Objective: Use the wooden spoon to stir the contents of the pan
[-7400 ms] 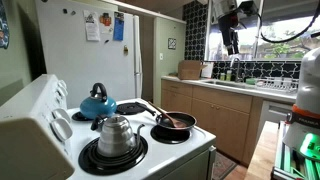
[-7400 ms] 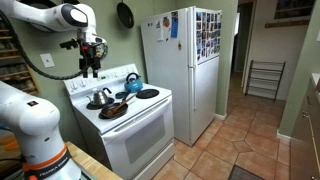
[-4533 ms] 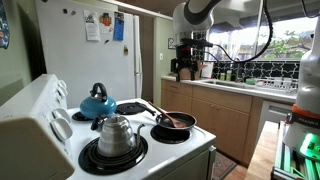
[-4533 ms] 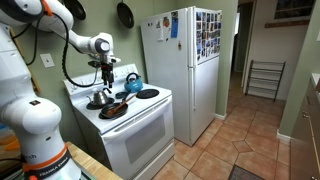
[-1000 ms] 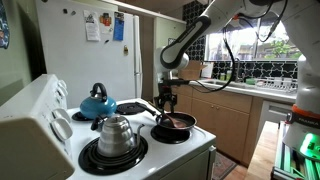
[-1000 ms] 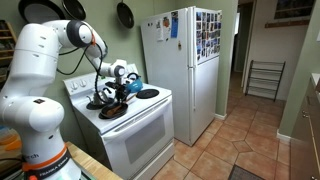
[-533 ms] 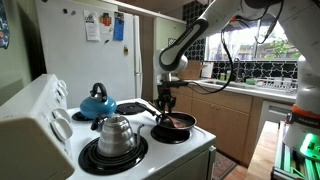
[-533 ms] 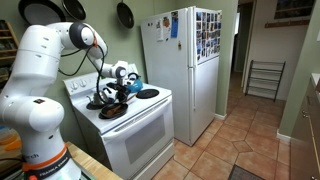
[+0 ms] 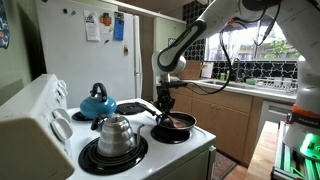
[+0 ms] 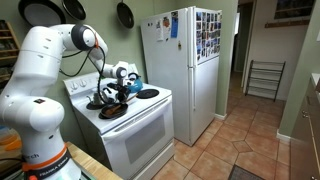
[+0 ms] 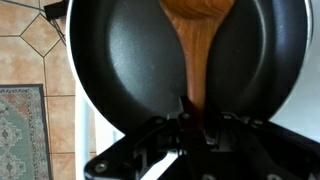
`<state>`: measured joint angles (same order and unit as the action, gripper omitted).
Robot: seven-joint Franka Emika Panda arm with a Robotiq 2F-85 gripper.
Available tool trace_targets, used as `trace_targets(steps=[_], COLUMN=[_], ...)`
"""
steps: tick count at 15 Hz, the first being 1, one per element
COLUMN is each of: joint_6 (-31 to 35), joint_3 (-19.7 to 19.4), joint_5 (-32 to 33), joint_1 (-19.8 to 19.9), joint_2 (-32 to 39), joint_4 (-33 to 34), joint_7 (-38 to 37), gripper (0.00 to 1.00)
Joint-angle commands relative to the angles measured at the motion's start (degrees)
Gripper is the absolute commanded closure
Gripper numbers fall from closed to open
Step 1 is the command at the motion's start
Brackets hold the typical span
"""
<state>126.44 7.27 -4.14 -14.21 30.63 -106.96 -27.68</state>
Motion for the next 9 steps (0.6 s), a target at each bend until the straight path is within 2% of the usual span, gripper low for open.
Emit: trace_targets(steps=[1,6,9], joint_6=[-3.4,-2.9,-0.4], joint_3=[-1.0,-2.7,-4.5], joint_5=[0.9,5.6,11.0], joint_1=[-2.3,-6.0,-8.6], joint_2=[-0.5,-3.2,-6.2], joint_4=[0.9,-1.3,-3.9], joint_7=[-0.7,-6.5,-14.3], gripper=[0.96,0.96,0.96])
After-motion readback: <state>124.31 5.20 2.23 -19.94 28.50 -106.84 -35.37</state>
